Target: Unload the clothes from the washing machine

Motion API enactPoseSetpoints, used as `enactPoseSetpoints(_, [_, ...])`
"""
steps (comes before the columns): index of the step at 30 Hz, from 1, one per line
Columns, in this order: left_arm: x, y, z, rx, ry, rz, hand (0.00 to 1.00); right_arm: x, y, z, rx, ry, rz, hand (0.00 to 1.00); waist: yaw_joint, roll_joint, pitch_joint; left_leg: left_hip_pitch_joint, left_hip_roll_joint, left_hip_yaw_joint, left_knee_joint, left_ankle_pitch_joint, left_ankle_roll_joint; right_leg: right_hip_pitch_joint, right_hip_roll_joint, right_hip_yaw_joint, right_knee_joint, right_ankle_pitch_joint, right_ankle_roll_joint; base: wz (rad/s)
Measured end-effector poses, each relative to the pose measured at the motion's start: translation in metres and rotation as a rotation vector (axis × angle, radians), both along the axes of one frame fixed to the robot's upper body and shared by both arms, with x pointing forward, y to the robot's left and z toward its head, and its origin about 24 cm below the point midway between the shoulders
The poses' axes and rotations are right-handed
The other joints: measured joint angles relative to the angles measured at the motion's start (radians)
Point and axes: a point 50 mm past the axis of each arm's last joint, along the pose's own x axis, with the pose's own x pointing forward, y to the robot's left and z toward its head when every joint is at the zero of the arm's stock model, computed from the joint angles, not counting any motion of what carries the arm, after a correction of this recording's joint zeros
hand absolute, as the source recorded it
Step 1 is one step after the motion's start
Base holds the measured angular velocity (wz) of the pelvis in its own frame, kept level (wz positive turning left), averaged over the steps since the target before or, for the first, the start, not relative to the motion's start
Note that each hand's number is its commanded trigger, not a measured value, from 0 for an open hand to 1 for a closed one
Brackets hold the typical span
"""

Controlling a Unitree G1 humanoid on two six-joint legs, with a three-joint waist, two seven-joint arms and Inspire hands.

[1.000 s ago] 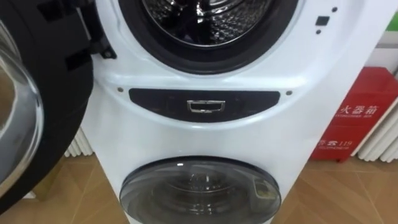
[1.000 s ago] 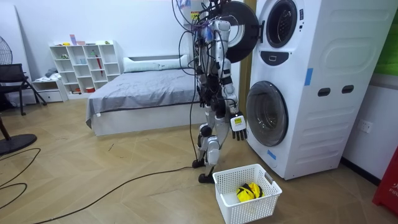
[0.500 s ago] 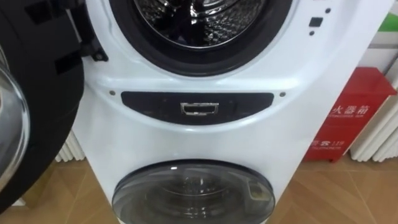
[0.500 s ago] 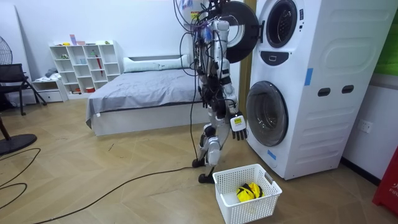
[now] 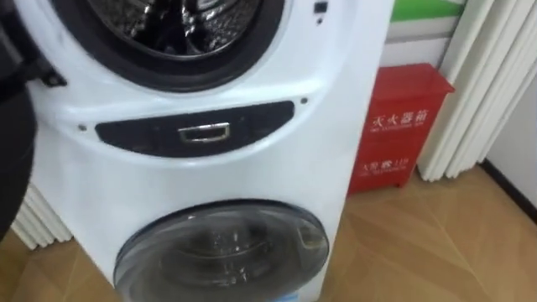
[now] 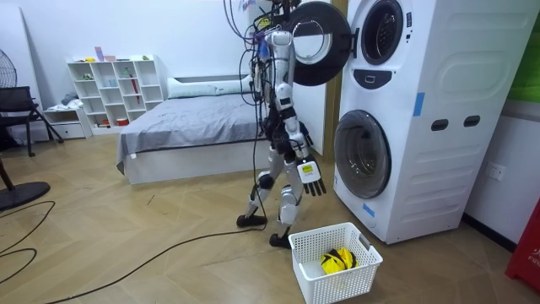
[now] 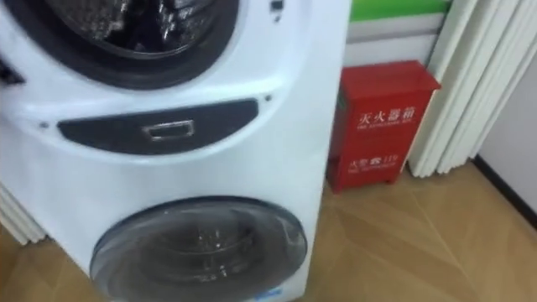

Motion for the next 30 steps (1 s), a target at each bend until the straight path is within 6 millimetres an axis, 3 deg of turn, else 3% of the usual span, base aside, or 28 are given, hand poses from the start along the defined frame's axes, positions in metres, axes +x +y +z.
enactPoseSetpoints(2, [-0.002,-0.003,-0.001,0.005,0.016,-0.037,0.0,-0.002,0.001,-0.001,0.011,0.003,-0.019,0.0,0.015,-0.02,-0.0047,-0.006,-0.032,-0.011,-0.042,0.02,0.043,-0.028,-0.024,0.03,0.003,0.022,0.022,0.1])
enactPoseSetpoints(5, [-0.032,-0.001,-0.011,0.006,0.111,-0.025,0.0,-0.006,0.002,-0.001,0.02,0.007,-0.025,0.0,0.012,-0.03,-0.0089,-0.037,-0.075,-0.035,-0.036,0.046,0.088,-0.012,-0.051,0.056,-0.081,0.1,0.054,0.12])
enactPoseSetpoints(7, [-0.047,0.001,-0.014,0.013,0.153,-0.004,0.0,-0.005,0.001,-0.001,0.021,0.001,-0.038,0.0,0.01,-0.043,-0.0059,-0.058,-0.116,-0.031,-0.037,0.07,0.127,-0.014,-0.079,0.084,-0.109,0.14,0.08,0.19])
enactPoseSetpoints(9, [-0.056,0.004,-0.016,0.021,0.175,0.011,0.0,-0.003,0.0,-0.001,0.018,-0.003,-0.039,0.0,0.006,-0.047,-0.0043,-0.076,-0.141,-0.029,-0.031,0.081,0.146,-0.016,-0.106,0.122,-0.111,0.159,0.1,0.29])
enactPoseSetpoints(10, [-0.06,0.007,-0.016,0.036,0.184,0.021,0.0,-0.004,0.0,-0.001,0.02,-0.001,-0.043,0.0,0.001,-0.043,-0.0027,-0.081,-0.142,-0.017,-0.03,0.086,0.151,-0.014,-0.118,0.132,-0.073,0.142,0.111,0.43])
enactPoseSetpoints(11, [-0.061,0.007,-0.016,0.043,0.189,0.026,0.0,-0.005,0.0,-0.001,0.022,0.0,-0.046,0.0,0.0,-0.051,-0.0017,-0.082,-0.141,-0.008,-0.032,0.092,0.151,-0.011,-0.127,0.131,-0.032,0.115,0.113,0.56])
enactPoseSetpoints(13, [-0.058,0.009,-0.015,0.06,0.171,0.031,0.0,-0.006,0.001,-0.001,0.022,0.005,-0.048,0.0,0.012,-0.058,-0.0078,-0.082,-0.134,0.024,-0.043,0.111,0.142,0.041,-0.139,0.138,0.093,0.011,0.129,0.43])
enactPoseSetpoints(14, [-0.058,0.01,-0.014,0.06,0.166,0.034,0.0,-0.006,0.002,-0.002,0.021,0.008,-0.039,0.0,0.019,-0.061,-0.0097,-0.084,-0.135,0.029,-0.046,0.115,0.14,0.06,-0.138,0.142,0.098,-0.007,0.131,0.1])
enactPoseSetpoints(16, [-0.058,0.014,-0.013,0.065,0.16,0.059,0.0,-0.002,0.009,-0.003,0.029,0.012,0.019,0.0,0.038,-0.089,-0.0114,-0.09,-0.151,0.03,-0.047,0.126,0.131,0.121,-0.131,0.157,0.017,-0.043,0.138,-0.1])
enactPoseSetpoints(19, [-0.058,0.012,-0.014,0.062,0.154,0.073,0.0,0.0,0.014,-0.003,0.027,0.013,0.08,0.0,0.053,-0.098,-0.0147,-0.103,-0.149,0.058,-0.049,0.131,0.12,0.146,-0.104,0.174,-0.099,-0.026,0.118,-0.33])
enactPoseSetpoints(26, [-0.055,0.009,-0.013,0.063,0.118,0.113,0.0,-0.005,0.019,-0.005,0.031,0.032,0.125,0.0,0.068,-0.095,-0.0091,-0.106,-0.121,0.065,-0.049,0.133,0.099,0.155,-0.069,0.187,-0.149,-0.003,0.1,-0.09])
enactPoseSetpoints(30, [-0.064,0.011,-0.014,0.05,0.125,0.164,0.0,-0.005,0.018,-0.005,0.033,0.03,0.127,0.0,0.073,-0.095,-0.0089,-0.092,-0.11,0.064,-0.047,0.128,0.09,0.159,-0.058,0.19,-0.15,-0.004,0.094,-0.03])
